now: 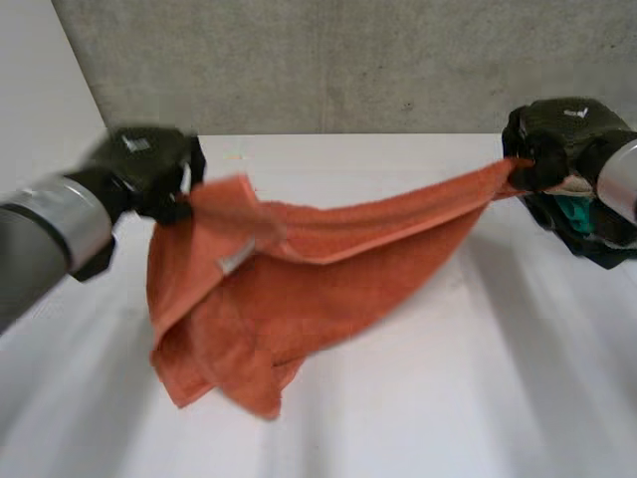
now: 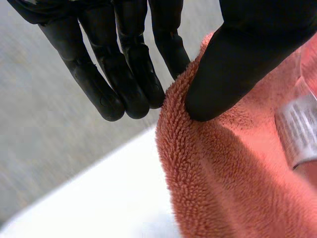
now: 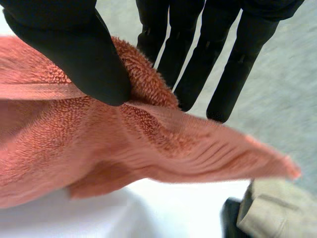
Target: Fold the laundry.
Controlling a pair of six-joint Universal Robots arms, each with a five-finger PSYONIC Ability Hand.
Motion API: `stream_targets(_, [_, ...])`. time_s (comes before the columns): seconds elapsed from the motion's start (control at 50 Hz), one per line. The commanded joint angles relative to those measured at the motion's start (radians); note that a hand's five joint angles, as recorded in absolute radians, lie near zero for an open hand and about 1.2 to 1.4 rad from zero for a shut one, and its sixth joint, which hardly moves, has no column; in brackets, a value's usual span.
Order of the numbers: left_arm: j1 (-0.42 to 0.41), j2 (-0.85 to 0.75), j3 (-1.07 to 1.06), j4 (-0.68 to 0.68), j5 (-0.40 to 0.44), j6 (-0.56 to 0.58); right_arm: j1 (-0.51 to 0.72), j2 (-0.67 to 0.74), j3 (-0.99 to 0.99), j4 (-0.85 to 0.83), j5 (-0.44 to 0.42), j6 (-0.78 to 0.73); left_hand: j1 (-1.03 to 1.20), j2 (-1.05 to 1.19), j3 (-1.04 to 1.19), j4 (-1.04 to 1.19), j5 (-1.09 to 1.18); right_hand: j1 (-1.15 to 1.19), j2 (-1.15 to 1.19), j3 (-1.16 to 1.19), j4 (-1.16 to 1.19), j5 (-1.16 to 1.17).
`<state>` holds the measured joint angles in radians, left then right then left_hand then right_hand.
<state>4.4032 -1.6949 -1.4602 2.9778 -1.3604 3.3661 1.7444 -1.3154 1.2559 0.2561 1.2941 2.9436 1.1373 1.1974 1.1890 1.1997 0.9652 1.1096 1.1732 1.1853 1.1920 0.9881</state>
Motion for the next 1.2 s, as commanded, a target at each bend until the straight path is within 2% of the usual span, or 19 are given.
stream_targets(0.02, [0.005, -0.285, 0.055, 0.020, 0.007, 0.173, -0.005, 0.117, -0.092, 0.299, -0.101, -0.248, 0.259, 0.199, 0.207, 0.197, 0.257, 0.287, 0.223, 0.211, 0.204, 0.234])
stream_targets(0.06, [0.012, -0.360, 0.111, 0.027, 0.006, 0.225, 0.012, 0.168, -0.116, 0.342, -0.093, -0.346, 0.259, 0.199, 0.207, 0.197, 0.257, 0.287, 0.223, 0.211, 0.204, 0.234])
stream_targets(0.1, [0.018, -0.399, 0.167, 0.038, 0.000, 0.254, 0.029, 0.195, -0.144, 0.328, -0.069, -0.374, 0.259, 0.199, 0.207, 0.197, 0.257, 0.287, 0.223, 0.211, 0.204, 0.234])
stream_targets(0.18, [0.005, -0.454, 0.363, 0.101, -0.011, 0.288, 0.069, 0.275, -0.262, 0.139, 0.057, -0.301, 0.259, 0.199, 0.207, 0.197, 0.257, 0.287, 0.223, 0.211, 0.204, 0.234])
stream_targets(0.2, [0.001, -0.460, 0.447, 0.136, -0.022, 0.288, 0.075, 0.287, -0.304, 0.032, 0.115, -0.257, 0.259, 0.199, 0.207, 0.197, 0.257, 0.287, 0.223, 0.211, 0.204, 0.234])
stream_targets(0.26, [-0.002, -0.456, 0.564, 0.208, -0.049, 0.276, 0.083, 0.289, -0.349, -0.147, 0.183, -0.203, 0.259, 0.199, 0.207, 0.197, 0.257, 0.287, 0.223, 0.211, 0.204, 0.234])
stream_targets(0.28, [-0.004, -0.451, 0.628, 0.255, -0.072, 0.259, 0.084, 0.280, -0.361, -0.264, 0.212, -0.175, 0.259, 0.199, 0.207, 0.197, 0.257, 0.287, 0.223, 0.211, 0.204, 0.234])
stream_targets(0.36, [-0.008, -0.410, 0.704, 0.354, -0.098, 0.216, 0.099, 0.228, -0.348, -0.514, 0.217, -0.158, 0.259, 0.199, 0.207, 0.197, 0.257, 0.287, 0.223, 0.211, 0.204, 0.234])
stream_targets(0.42, [-0.011, -0.382, 0.696, 0.394, -0.088, 0.178, 0.109, 0.197, -0.316, -0.587, 0.214, -0.159, 0.259, 0.199, 0.207, 0.197, 0.257, 0.287, 0.223, 0.211, 0.204, 0.234])
stream_targets(0.56, [0.001, -0.351, 0.563, 0.405, -0.045, 0.157, 0.119, 0.102, -0.147, -0.563, 0.183, -0.155, 0.259, 0.199, 0.207, 0.197, 0.257, 0.287, 0.223, 0.211, 0.204, 0.234])
stream_targets(0.64, [0.024, -0.348, 0.413, 0.405, 0.024, 0.206, 0.106, 0.053, 0.006, -0.537, 0.148, -0.161, 0.259, 0.199, 0.207, 0.197, 0.257, 0.287, 0.223, 0.211, 0.204, 0.234])
stream_targets(0.74, [0.071, -0.394, 0.195, 0.434, 0.214, 0.379, 0.093, 0.063, 0.205, -0.474, 0.032, -0.214, 0.259, 0.199, 0.207, 0.197, 0.257, 0.287, 0.223, 0.211, 0.204, 0.234])
stream_targets(0.84, [0.163, -0.477, 0.106, 0.444, 0.308, 0.571, 0.087, 0.129, 0.333, -0.445, -0.032, -0.331, 0.259, 0.199, 0.207, 0.197, 0.257, 0.287, 0.223, 0.211, 0.204, 0.234])
stream_targets(0.9, [0.208, -0.534, 0.093, 0.409, 0.313, 0.702, 0.087, 0.169, 0.370, -0.446, -0.032, -0.403, 0.224, 0.164, 0.173, 0.162, 0.222, 0.287, 0.223, 0.211, 0.204, 0.234])
stream_targets(0.94, [0.216, -0.560, 0.093, 0.380, 0.316, 0.760, 0.089, 0.182, 0.381, -0.448, -0.026, -0.420, 0.049, -0.011, -0.003, -0.013, 0.047, 0.287, 0.223, 0.211, 0.204, 0.234])
stream_targets(0.96, [0.216, -0.583, 0.095, 0.351, 0.319, 0.816, 0.089, 0.192, 0.387, -0.448, -0.019, -0.422, -0.182, -0.242, -0.233, -0.244, -0.184, 0.287, 0.223, 0.211, 0.204, 0.234])
stream_targets(1.02, [0.209, -0.608, 0.096, 0.307, 0.314, 0.895, 0.093, 0.199, 0.399, -0.452, -0.003, -0.411, -0.287, -0.347, -0.338, -0.349, -0.289, 0.287, 0.223, 0.211, 0.204, 0.234])
stream_targets(1.12, [0.197, -0.580, 0.078, 0.288, 0.296, 0.900, 0.096, 0.189, 0.408, -0.466, 0.034, -0.365, -0.454, -0.514, -0.506, -0.516, -0.456, 0.287, 0.223, 0.211, 0.204, 0.234])
stream_targets(1.2, [0.180, -0.511, 0.041, 0.294, 0.265, 0.825, 0.098, 0.160, 0.416, -0.463, 0.051, -0.322, -0.530, -0.590, -0.582, -0.593, -0.533, 0.287, 0.223, 0.211, 0.204, 0.234])
